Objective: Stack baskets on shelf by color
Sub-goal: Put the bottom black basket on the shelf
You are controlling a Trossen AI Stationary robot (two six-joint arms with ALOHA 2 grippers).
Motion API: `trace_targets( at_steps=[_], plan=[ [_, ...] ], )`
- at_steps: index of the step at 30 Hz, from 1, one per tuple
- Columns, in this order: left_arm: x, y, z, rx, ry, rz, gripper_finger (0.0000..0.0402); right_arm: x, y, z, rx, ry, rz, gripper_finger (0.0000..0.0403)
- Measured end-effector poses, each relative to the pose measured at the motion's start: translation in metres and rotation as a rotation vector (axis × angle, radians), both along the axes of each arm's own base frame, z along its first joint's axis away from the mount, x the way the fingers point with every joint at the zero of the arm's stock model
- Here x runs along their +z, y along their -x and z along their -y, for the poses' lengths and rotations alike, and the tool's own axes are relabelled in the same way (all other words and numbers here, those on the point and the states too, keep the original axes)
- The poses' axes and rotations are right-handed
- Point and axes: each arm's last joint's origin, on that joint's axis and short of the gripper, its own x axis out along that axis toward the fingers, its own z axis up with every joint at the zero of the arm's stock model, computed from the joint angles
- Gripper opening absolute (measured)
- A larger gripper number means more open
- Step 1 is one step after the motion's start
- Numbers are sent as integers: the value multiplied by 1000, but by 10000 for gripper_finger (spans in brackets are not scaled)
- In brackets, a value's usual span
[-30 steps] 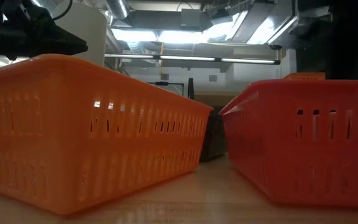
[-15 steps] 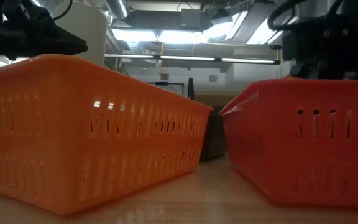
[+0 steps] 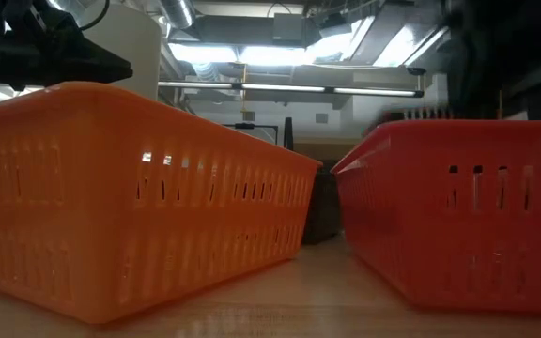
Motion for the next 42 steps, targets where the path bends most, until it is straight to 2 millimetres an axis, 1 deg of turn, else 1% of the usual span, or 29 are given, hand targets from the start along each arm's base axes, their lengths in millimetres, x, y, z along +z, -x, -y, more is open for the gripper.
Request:
trace_targets(
  at_steps=[2,4,6,8,9,11,12,15,18,21,24,28,31,34,39,42],
  plan=[
    [0,0,0,0,0,0,41,24,0,-5,23,42,38,5],
    [0,0,0,0,0,0,41,48,4,-7,48,121,61,4],
    [0,0,0,0,0,0,41,72,8,-6,66,205,109,3],
    [0,0,0,0,0,0,41,91,7,-3,107,235,200,3],
    [0,0,0,0,0,0,41,100,8,2,135,251,212,3],
    [0,0,0,0,0,-1,41,117,9,17,135,287,240,2],
    [0,0,0,0,0,0,41,123,12,28,115,310,232,2],
    [0,0,0,0,0,-1,41,136,15,63,27,310,248,2],
    [0,0,0,0,0,-1,41,143,22,101,-34,318,188,2],
    [0,0,0,1,-5,-1,41,142,30,134,-62,275,111,2],
    [0,0,0,1,-8,-1,41,133,40,158,-36,177,92,2],
    [0,0,0,2,-9,-2,41,111,49,175,113,75,137,2],
    [0,0,0,1,-9,-2,41,100,55,185,157,50,199,2],
    [0,0,0,2,-9,-2,41,87,62,197,118,65,168,2],
    [0,0,0,1,-9,-2,41,70,67,217,37,71,109,2],
    [0,0,0,2,-9,-2,41,67,67,225,11,63,119,2]
  ],
)
